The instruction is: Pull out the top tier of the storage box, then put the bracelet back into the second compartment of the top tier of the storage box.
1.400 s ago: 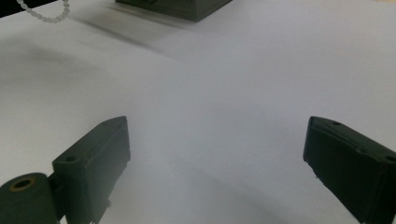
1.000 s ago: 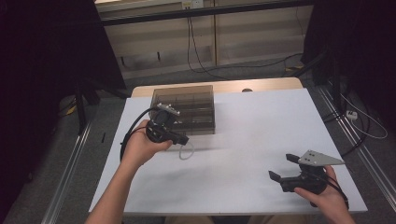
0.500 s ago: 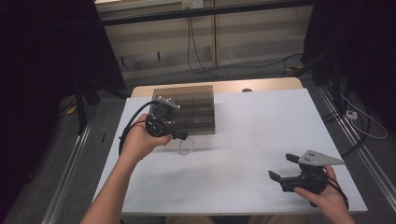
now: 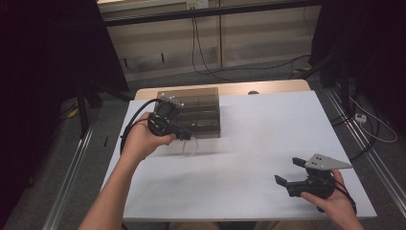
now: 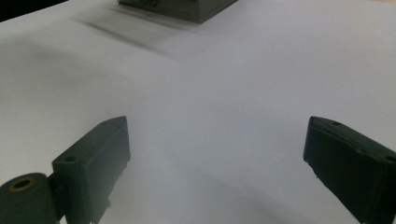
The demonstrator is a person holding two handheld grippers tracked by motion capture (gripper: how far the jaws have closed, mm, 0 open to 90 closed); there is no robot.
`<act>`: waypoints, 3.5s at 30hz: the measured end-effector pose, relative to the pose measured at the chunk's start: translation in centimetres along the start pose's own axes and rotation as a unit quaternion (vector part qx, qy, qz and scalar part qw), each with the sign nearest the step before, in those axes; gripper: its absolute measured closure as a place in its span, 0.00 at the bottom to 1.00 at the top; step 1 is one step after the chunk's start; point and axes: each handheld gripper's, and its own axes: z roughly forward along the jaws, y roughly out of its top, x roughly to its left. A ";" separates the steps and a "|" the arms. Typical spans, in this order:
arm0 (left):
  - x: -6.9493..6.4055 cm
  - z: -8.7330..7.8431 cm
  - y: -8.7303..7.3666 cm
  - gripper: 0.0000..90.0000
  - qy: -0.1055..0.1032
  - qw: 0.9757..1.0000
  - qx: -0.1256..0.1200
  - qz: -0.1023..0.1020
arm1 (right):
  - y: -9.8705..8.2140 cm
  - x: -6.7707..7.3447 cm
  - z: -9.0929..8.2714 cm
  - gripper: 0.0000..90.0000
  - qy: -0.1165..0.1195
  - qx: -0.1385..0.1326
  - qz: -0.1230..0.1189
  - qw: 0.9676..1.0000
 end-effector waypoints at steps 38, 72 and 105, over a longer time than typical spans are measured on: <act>1.2 -1.1 2.2 0.97 0.011 1.000 -0.010 0.006 | -0.1 -0.2 -0.3 0.07 -0.004 0.000 0.002 1.000; 2.3 -1.2 2.8 0.97 0.022 1.000 -0.015 0.002 | 0.2 -0.1 0.0 0.07 0.001 -0.003 -0.001 1.000; 3.7 -0.4 3.3 0.97 0.043 0.999 -0.029 0.002 | 0.0 -0.2 -0.1 0.07 0.005 0.001 -0.002 1.000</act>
